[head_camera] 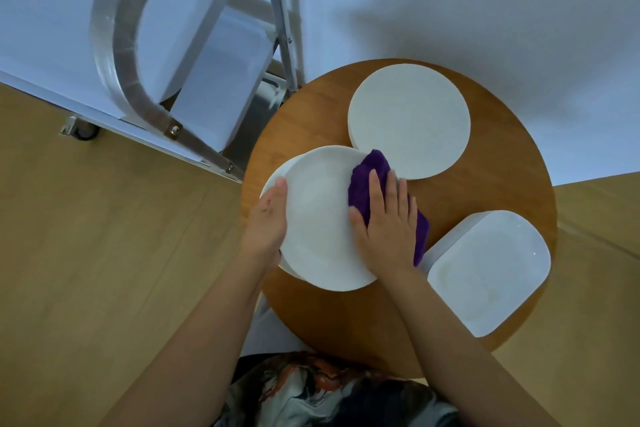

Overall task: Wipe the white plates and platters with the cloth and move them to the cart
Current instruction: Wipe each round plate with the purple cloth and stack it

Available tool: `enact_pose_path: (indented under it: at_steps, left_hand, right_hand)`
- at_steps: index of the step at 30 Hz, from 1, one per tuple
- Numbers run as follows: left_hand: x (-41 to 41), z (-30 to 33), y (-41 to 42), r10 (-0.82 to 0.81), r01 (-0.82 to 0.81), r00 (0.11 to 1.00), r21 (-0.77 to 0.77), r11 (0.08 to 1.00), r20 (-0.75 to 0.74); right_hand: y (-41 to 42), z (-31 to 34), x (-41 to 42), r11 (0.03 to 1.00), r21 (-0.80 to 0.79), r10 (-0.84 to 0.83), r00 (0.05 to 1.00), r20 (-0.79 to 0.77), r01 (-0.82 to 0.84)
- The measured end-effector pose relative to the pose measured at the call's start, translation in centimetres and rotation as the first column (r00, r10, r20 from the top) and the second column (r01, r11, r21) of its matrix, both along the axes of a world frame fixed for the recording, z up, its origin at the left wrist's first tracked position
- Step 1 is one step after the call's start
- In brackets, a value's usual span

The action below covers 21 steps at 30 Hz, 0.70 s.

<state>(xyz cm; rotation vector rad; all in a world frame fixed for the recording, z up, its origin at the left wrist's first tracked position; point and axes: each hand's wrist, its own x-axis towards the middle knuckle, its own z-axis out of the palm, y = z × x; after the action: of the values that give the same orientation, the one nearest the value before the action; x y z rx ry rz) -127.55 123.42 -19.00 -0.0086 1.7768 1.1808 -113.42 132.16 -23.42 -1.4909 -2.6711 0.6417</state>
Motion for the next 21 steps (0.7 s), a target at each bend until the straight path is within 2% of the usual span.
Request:
enact_pose_path:
  at_steps: [3,6,10,13,15,17,19,21]
  left_hand:
    - [0.2,0.4,0.3,0.1,-0.099,0.995,-0.03,0.995,0.024]
    - [0.5,1.0,0.0,0.08,-0.082,0.997,0.063,0.995,0.02]
    - [0.7,1.9,0.3,0.075,-0.078,0.997,0.221,0.972,0.02]
    - [0.5,2.6,0.8,0.146,-0.156,0.988,0.271,0.95,0.055]
    - [0.6,2.8,0.9,0.167,-0.197,0.978,0.283,0.939,0.127]
    - [0.3,3.3,1.0,0.209,-0.247,0.962,0.234,0.94,0.175]
    - [-0.5,3.6,1.1,0.223,-0.248,0.962,0.163,0.955,0.158]
    - [-1.2,3.8,0.9,0.15,-0.161,0.986,0.18,0.97,0.076]
  right_hand:
    - [-0.1,0.4,-2.3,0.995,-0.056,-0.089,0.992,-0.084,0.084]
    - [-0.6,2.1,-4.9,0.99,-0.068,-0.136,0.962,-0.237,0.123]
    - [-2.9,5.0,-7.2,0.998,-0.025,0.047,0.904,-0.425,-0.064]
    - [-4.3,6.2,-6.5,0.971,-0.153,0.087,0.863,-0.498,-0.186]
    - [-4.2,6.7,-5.4,0.932,-0.265,0.082,0.855,-0.512,-0.248]
    - [-3.8,7.0,-3.8,0.894,-0.289,0.165,0.851,-0.499,-0.343]
    - [-3.3,6.8,-1.5,0.847,-0.301,0.273,0.843,-0.464,-0.439]
    - [-2.4,6.4,1.1,0.824,-0.277,0.372,0.841,-0.394,-0.494]
